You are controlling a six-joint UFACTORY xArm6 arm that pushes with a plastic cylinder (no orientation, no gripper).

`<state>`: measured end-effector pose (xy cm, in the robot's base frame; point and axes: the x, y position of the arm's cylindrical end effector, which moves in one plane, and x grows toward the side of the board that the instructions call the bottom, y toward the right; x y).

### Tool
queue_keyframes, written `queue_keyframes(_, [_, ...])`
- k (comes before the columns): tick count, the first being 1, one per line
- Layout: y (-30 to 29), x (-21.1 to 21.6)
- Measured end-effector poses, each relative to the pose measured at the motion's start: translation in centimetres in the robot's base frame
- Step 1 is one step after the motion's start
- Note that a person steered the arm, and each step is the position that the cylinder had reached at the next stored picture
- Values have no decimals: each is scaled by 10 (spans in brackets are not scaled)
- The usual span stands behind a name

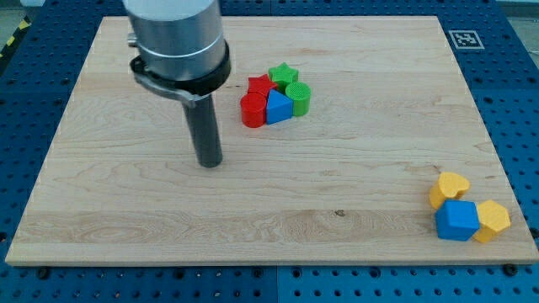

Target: Separate the group of blocks

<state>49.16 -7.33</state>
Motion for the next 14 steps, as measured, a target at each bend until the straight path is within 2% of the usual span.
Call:
queue_keyframes(1, [39,-24])
queue_keyframes(4, [49,-41])
queue_keyframes(6, [84,-75])
queue_keyframes(7, [91,-76])
queue_keyframes(8, [93,-79])
queue_keyframes(10, [101,-125])
queue_keyframes(12, [107,-150])
queue_keyframes(14, [97,-153])
